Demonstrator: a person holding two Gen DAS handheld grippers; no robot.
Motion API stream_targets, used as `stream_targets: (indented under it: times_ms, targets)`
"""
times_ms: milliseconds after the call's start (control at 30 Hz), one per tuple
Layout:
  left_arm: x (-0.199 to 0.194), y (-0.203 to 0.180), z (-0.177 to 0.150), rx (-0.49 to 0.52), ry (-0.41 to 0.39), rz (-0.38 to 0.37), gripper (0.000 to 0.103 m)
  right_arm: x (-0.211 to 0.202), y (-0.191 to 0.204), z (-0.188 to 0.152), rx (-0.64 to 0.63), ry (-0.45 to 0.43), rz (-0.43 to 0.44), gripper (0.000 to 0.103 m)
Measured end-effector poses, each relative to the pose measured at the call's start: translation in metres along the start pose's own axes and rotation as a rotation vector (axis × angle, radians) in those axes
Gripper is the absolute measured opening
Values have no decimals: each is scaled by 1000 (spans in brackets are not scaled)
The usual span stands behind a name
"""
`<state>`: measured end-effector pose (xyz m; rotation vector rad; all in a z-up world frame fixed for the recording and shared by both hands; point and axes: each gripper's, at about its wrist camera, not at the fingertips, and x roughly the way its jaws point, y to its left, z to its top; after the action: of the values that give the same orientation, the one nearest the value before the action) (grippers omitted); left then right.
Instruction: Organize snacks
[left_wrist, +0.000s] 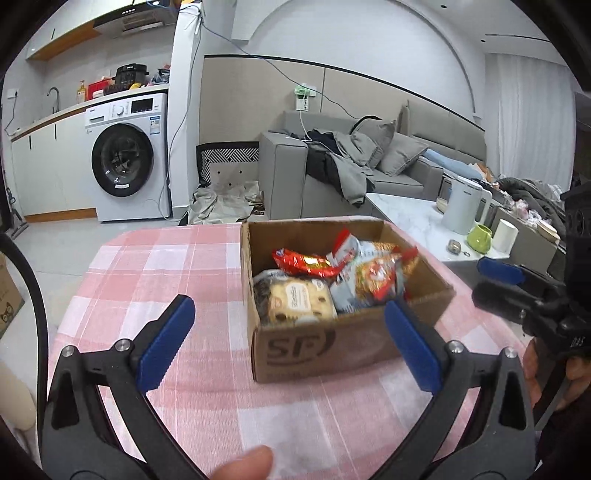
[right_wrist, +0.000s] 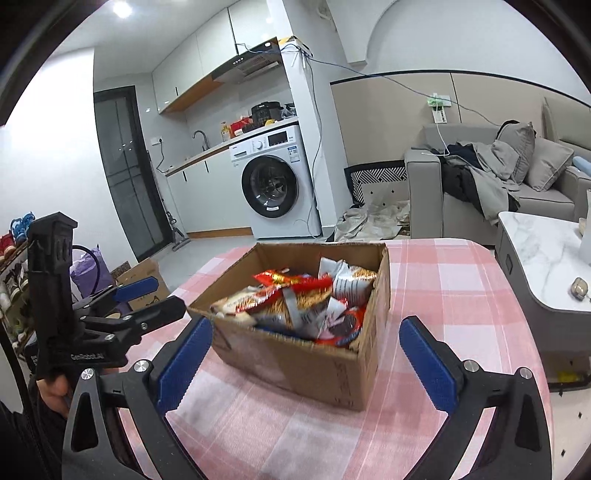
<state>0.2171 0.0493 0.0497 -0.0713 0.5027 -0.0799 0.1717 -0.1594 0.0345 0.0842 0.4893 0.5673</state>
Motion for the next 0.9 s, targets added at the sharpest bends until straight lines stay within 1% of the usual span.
stream_targets:
  times_ms: [100, 233, 367, 467, 667, 900]
  targets:
    - [-10, 0, -13, 10, -15, 20, 102, -7, 2, -11, 2, -25, 8, 103]
    - [-14, 0, -32, 21, -19, 38, 102, -14, 6, -22, -10, -52, 3, 103]
    - [-11, 1, -37, 18, -25, 56, 102, -17, 8, -32, -21, -71, 0, 103]
    - [-11, 2, -41, 13, -51, 58, 102, -14, 13, -38, -45, -77, -13, 103]
    - [-8, 2, -50, 15, -70, 55, 102, -13, 14, -43, -57, -112, -22, 103]
    - [-7, 4, -54, 12, -91, 66, 102, -12, 13, -47, -59, -132, -36, 103]
